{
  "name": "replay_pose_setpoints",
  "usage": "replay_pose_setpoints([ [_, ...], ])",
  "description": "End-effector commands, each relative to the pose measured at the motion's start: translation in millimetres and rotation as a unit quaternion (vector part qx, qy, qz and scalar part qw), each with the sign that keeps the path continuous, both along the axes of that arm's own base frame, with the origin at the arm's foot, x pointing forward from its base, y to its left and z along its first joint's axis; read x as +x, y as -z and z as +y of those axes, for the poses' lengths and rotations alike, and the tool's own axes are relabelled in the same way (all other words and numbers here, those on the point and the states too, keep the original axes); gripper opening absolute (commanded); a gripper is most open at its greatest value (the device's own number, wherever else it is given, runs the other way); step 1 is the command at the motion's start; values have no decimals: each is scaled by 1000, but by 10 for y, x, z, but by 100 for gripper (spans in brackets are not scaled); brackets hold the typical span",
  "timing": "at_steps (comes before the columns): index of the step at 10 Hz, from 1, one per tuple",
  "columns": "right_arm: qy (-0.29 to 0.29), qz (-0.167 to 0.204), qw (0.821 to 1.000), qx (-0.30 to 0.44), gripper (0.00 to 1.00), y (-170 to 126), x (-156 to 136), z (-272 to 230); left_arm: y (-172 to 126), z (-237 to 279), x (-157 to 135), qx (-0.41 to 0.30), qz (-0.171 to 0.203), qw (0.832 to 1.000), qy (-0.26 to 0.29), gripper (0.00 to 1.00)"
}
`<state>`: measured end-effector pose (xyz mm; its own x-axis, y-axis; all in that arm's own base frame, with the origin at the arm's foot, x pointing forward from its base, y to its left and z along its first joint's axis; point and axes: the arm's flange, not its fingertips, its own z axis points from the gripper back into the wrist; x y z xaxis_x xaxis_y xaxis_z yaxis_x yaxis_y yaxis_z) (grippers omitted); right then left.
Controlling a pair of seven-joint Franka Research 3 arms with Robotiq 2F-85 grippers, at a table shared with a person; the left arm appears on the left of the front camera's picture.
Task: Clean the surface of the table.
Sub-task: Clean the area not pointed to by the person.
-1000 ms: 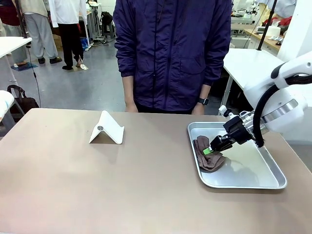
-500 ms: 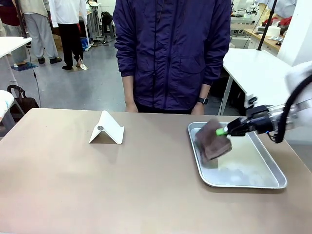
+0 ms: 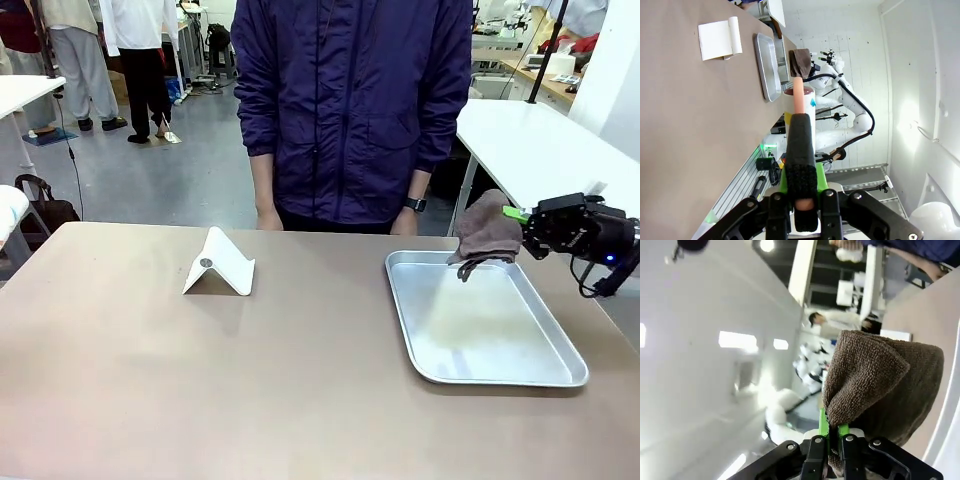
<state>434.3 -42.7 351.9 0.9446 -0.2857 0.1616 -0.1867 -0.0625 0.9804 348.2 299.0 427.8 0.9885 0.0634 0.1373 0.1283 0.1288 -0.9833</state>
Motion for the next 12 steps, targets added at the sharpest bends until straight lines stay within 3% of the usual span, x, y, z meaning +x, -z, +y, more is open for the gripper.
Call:
replay_pose_setpoints([
  [1, 35, 55, 997, 45, 3, -200, -256, -9, -64, 36, -37, -2, 6, 1000, 2, 22],
  [3, 14, 76, 996, 51, 3, -301, -602, -97, -64, 36, -37, -2, 6, 1000, 2, 22],
  [5, 19, 94, 995, 12, 3, -317, -928, -62, -64, 36, -37, -2, 6, 1000, 2, 22],
  [8, -22, 117, 993, -20, 3, -250, -1304, 59, -64, 36, -37, -2, 6, 1000, 2, 22],
  [10, -48, 72, 995, -58, 3, -172, -1312, 114, -64, 36, -37, -2, 6, 1000, 2, 22],
  [11, -21, 104, 994, -25, 3, -215, -774, -195, -64, 36, -37, -2, 6, 1000, 2, 22],
  [12, -21, 104, 994, -25, 3, -215, -774, -195, -64, 36, -37, -2, 6, 1000, 2, 22],
])
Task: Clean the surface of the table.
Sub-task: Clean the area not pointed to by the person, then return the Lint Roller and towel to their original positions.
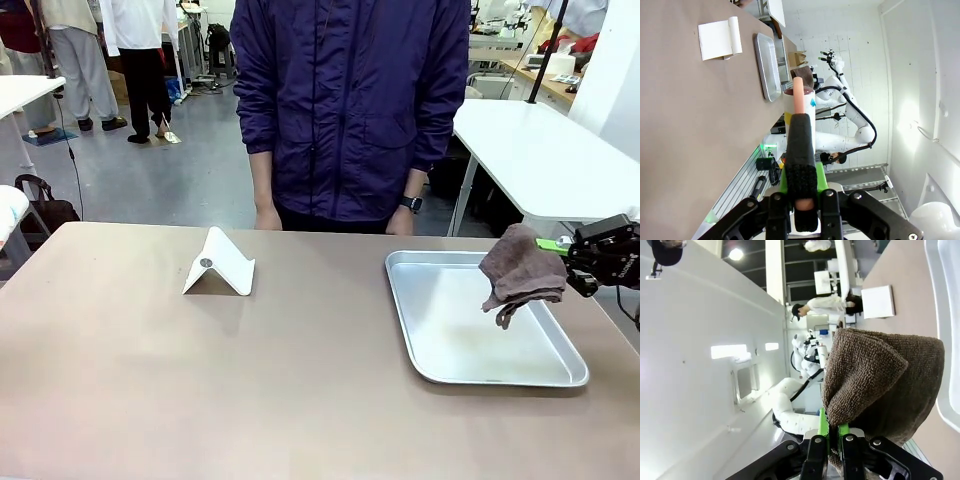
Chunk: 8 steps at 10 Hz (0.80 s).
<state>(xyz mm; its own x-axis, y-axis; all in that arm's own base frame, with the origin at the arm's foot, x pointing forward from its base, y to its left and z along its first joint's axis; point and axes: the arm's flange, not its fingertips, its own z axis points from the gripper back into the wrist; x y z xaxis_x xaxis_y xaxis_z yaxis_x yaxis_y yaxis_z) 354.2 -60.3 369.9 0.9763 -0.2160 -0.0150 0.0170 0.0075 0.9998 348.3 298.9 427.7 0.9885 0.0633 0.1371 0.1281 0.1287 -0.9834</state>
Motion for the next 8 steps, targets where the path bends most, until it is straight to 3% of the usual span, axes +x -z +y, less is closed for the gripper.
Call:
replay_pose_setpoints([
  [1, 14, 3, 1000, 11, 3, -35, 26, -18, -65, 37, -38, -2, 6, 1000, 1, 22],
  [8, 14, 3, 1000, 11, 3, -35, 26, -18, -65, 37, -38, -2, 6, 1000, 1, 22],
])
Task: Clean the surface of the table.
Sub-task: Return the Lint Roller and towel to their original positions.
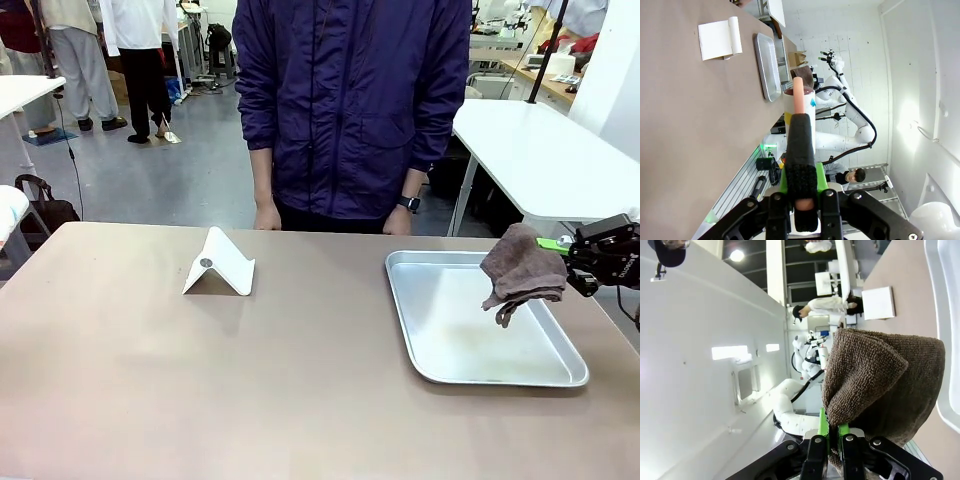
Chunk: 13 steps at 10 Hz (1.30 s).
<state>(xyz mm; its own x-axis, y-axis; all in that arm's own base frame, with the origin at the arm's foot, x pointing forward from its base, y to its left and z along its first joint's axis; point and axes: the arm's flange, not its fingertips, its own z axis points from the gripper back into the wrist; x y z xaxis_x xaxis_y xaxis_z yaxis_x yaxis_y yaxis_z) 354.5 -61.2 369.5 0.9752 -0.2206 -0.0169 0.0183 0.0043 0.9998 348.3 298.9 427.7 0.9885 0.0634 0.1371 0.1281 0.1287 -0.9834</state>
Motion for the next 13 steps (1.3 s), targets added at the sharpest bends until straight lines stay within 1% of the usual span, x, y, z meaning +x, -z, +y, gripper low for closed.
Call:
replay_pose_setpoints([
  [1, 11, 2, 1000, 10, 3, -39, 24, -9, -65, 37, -38, -2, 6, 1000, 1, 22],
  [6, 11, 2, 1000, 10, 3, -39, 24, -9, -65, 37, -38, -2, 6, 1000, 1, 22],
  [7, 0, 0, 1000, 0, 7, 0, 0, 0, 0, 0, 0, 0, 0, 1000, 0, 22],
  [8, -3, 0, 1000, -7, 7, 20, 31, 71, -56, -95, -78, -2, -19, 1000, 9, 22],
  [9, 6, -16, 1000, -22, 7, -6, 51, 175, -155, -221, -71, 9, -25, 1000, -4, 22],
  [10, -8, -43, 999, -23, 7, -47, 66, 305, -282, -387, -34, 32, -28, 999, -9, 22],
  [11, -24, -67, 997, -28, 7, -78, 103, 476, -440, -594, 33, 37, -35, 999, 4, 22],
  [12, -35, -86, 995, -37, 7, -101, 157, 661, -594, -808, 119, 62, -23, 998, 6, 22],
  [13, -11, -104, 992, -76, 7, -127, 271, 898, -738, -1097, 284, 94, -1, 995, 24, 22],
])
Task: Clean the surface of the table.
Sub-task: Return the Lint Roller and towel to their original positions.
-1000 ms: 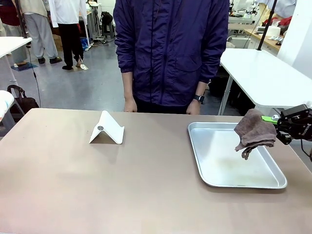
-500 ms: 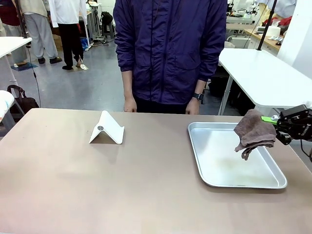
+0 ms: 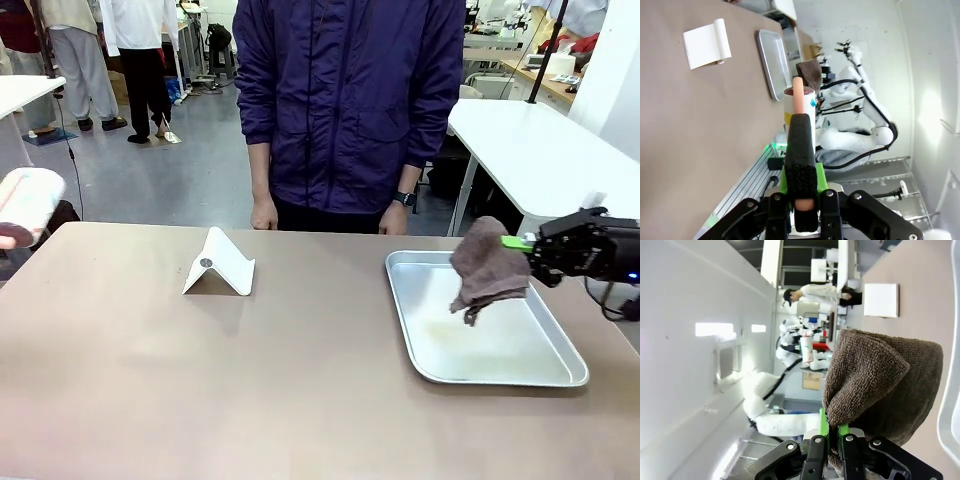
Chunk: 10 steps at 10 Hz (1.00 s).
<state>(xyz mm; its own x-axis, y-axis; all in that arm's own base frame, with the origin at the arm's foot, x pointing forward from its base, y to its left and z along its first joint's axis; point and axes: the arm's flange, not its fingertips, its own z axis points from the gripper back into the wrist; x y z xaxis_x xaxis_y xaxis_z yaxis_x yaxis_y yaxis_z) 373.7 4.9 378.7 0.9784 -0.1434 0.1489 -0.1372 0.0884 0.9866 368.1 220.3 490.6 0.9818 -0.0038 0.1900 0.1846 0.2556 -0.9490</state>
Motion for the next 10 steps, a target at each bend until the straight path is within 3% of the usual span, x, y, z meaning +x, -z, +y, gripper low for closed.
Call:
replay_pose_setpoints([
  [1, 2, -47, 999, -27, 7, -52, 173, 491, -186, -599, 295, 51, 42, 998, 7, 22],
  [2, -6, -48, 999, -14, 7, -48, 305, 758, -238, -904, 518, 80, 59, 995, 20, 22],
  [3, 15, -42, 999, -12, 7, 13, 461, 1099, -295, -1275, 794, 92, 73, 992, -35, 22],
  [5, -11, -42, 999, -26, 7, 190, 725, 1589, -362, -1897, 1162, 130, 77, 987, -60, 22],
  [8, -11, -20, 997, -76, 7, 631, 1181, 1852, -176, -2542, 1602, 214, 79, 973, -23, 22],
  [10, -3, 3, 997, -82, 7, 759, 1299, 1785, 19, -2679, 1761, 229, 88, 969, -5, 22],
])
